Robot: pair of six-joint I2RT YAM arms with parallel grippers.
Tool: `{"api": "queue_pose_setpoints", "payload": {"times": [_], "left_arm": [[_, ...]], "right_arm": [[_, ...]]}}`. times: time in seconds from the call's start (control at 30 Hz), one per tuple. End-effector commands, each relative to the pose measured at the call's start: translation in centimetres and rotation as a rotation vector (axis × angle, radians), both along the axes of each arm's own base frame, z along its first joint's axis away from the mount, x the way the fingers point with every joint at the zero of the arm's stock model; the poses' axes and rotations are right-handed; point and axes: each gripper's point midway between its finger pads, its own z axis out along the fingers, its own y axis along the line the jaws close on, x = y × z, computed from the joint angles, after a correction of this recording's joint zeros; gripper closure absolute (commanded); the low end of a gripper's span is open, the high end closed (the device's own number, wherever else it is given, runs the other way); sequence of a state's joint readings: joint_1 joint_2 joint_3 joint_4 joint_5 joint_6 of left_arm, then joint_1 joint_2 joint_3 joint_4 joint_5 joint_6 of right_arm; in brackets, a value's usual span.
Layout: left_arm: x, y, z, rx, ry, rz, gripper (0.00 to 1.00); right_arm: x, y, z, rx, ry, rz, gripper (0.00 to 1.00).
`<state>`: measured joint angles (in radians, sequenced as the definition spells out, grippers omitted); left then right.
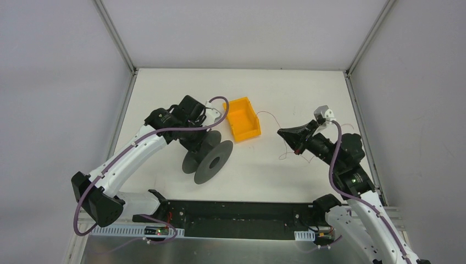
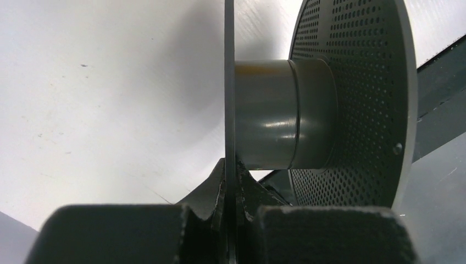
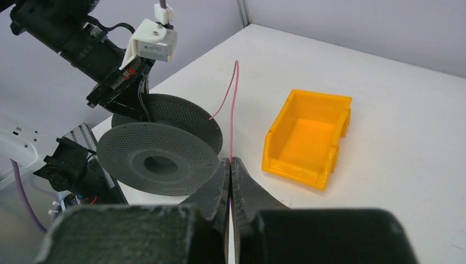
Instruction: Wrap the cables
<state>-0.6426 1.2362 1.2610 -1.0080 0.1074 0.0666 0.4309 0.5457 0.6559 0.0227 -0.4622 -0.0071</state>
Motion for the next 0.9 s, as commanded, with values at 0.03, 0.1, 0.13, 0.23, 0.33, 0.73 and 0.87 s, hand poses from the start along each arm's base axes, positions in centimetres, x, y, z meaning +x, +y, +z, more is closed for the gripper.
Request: {"api": "queue_pose_setpoints", "payload": {"times": [0.03, 0.1, 0.13, 0.23, 0.33, 0.73, 0.87], "left_arm": [[0.5, -1.7, 1.4, -0.070, -0.034, -0.067, 0.98], [0.3, -2.1, 1.3, -0.085, -0.026, -0.085, 0.97], [0.2, -2.2, 1.2, -0.092, -0.022, -0.093, 0.97], [-0.1, -2.8, 1.2, -0.116, -0.014, -0.119, 0.96], [-0.5, -3.5, 0.8, -0.127, -0.001, -0.167, 0.92], [0.1, -5.1, 1.3, -0.095, -0.038, -0.262, 0.87], [0.4, -5.1, 1.9, -0.098, -0.055, -0.251, 0.80]], "right_arm": [[-0.2, 0.0, 2.3, 0.002, -0.164, 0.014, 1.00], [-0.1, 0.0, 2.0, -0.003, -0.159, 0.011, 1.00], [0.0, 0.0, 1.7, -0.006, -0.155, 0.008, 1.00], [0.2, -0.1, 1.1, -0.023, -0.152, 0.002, 1.00], [0.3, -0.1, 0.7, -0.048, -0.160, 0.006, 1.00], [-0.3, 0.4, 0.7, -0.071, -0.199, 0.057, 1.00], [-0.9, 1.1, 0.4, -0.090, -0.231, 0.126, 1.00]]}}
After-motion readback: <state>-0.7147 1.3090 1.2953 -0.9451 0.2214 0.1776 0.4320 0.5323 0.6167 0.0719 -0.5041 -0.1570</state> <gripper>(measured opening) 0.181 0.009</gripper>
